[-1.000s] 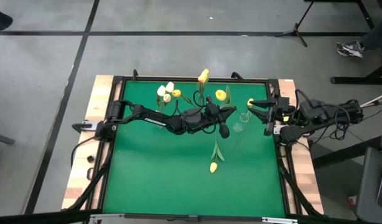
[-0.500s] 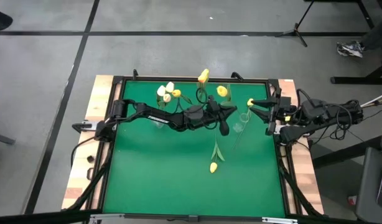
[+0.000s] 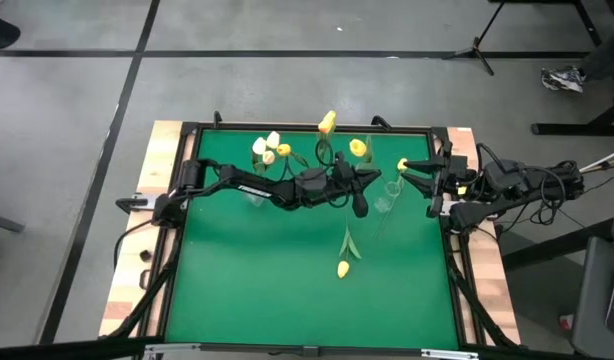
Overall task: Sort flowers into vase by color
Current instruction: Put the top left yellow flower into the right transparent vase
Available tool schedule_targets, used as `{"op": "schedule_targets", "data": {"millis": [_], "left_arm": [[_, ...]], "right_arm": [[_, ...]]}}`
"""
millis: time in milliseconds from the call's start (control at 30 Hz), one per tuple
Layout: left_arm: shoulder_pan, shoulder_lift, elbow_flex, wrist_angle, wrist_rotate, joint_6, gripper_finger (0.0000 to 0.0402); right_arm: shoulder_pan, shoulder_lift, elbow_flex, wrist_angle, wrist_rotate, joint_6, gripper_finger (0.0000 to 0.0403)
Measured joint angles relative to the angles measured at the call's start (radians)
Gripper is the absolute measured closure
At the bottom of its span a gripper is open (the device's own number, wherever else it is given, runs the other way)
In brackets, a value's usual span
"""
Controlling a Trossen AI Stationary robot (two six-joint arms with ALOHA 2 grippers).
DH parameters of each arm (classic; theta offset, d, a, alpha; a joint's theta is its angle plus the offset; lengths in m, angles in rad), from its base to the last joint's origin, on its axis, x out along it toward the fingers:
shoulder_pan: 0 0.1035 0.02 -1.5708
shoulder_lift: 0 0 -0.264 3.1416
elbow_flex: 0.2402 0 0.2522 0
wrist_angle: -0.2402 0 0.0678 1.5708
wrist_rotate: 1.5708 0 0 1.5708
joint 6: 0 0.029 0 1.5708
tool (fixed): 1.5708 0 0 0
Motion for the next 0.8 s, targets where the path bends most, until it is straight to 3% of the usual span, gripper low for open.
{"op": "schedule_targets", "data": {"millis": [367,567,800], "left_arm": [[0.035,0.018,0.052,-0.034,0.056,-0.050,0.0396],[0.032,0.054,0.140,-0.213,0.057,-0.038,0.0396],[0.034,0.056,0.133,-0.237,0.051,-0.035,0.0395]], "right_arm": [[0.000,0.000,0.000,0.000,0.000,0.000,0.0272],[0.001,0.000,0.000,0.000,0.000,0.001,0.0272],[0.001,0.000,0.000,-0.003,-0.007,0.003,0.0272]]}}
